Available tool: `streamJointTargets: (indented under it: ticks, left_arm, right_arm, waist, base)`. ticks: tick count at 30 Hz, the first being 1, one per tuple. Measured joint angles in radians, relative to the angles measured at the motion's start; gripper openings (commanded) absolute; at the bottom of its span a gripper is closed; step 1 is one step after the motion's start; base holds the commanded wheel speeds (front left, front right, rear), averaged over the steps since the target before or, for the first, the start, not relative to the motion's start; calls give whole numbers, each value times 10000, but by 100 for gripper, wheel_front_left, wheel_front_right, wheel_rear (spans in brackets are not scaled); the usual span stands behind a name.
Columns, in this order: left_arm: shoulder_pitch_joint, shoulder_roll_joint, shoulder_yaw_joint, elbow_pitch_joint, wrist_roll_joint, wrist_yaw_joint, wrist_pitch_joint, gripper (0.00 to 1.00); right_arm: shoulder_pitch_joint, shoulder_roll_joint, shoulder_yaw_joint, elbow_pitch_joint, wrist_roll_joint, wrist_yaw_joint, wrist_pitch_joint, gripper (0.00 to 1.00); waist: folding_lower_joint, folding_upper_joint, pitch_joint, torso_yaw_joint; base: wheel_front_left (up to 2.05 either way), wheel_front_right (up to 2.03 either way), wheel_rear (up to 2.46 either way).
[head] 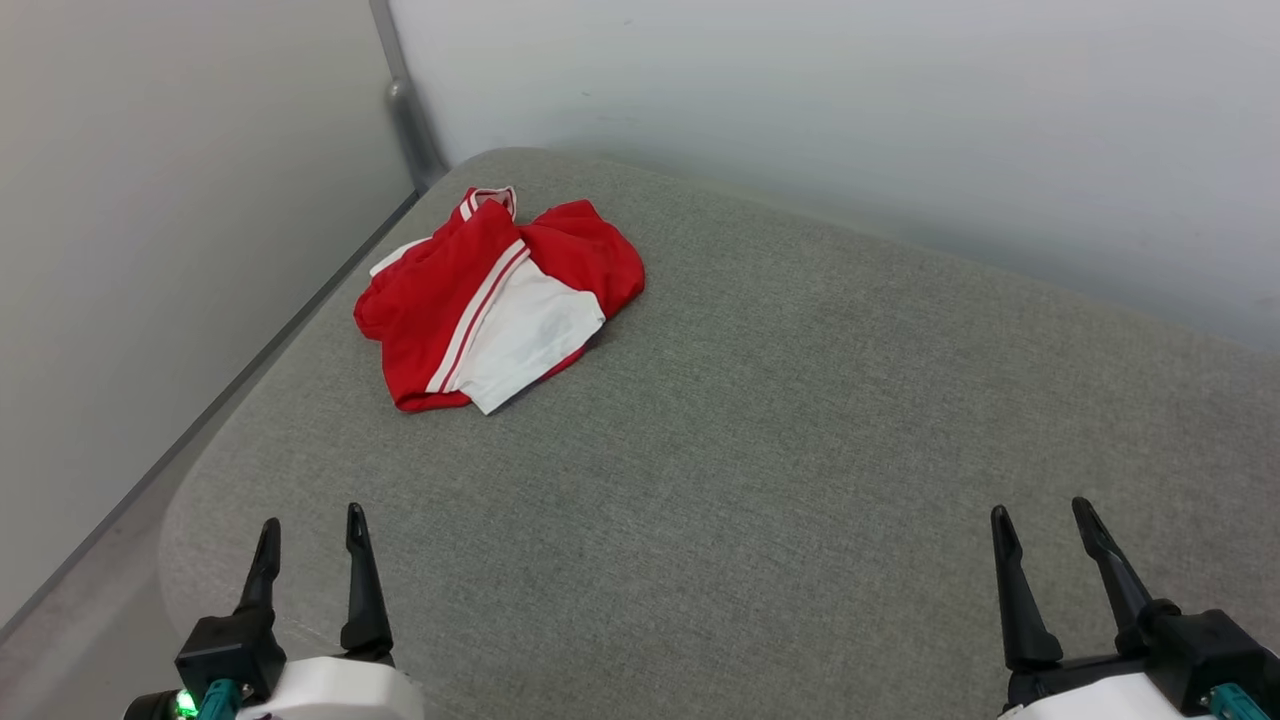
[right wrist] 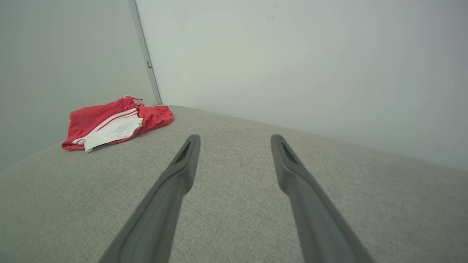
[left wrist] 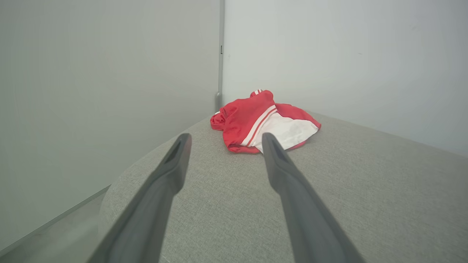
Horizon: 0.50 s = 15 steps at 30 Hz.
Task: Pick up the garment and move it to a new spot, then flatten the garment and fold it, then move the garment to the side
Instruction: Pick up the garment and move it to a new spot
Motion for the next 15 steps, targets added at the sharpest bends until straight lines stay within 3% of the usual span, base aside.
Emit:
streamJointTargets:
  ticks: [7,13,15]
  left_arm:
    - [-712,-2,614,6,-13,-374,0,100]
    - [-2540,449,1547,314,201,-1237,0,100]
    - [-4034,830,2046,548,201,-1547,-2,100]
  right_arm:
    - [-86,-2,2,-107,-173,0,0,100]
    - [-434,0,-67,-272,-612,0,0,100]
    - [-845,0,-226,-506,-947,0,0,100]
  waist:
    - [0,0,223,-236]
    - [0,0,755,-576]
    - [0,0,1364,-836]
  base:
    - [0,0,0]
    - [0,0,0]
    - [0,0,0]
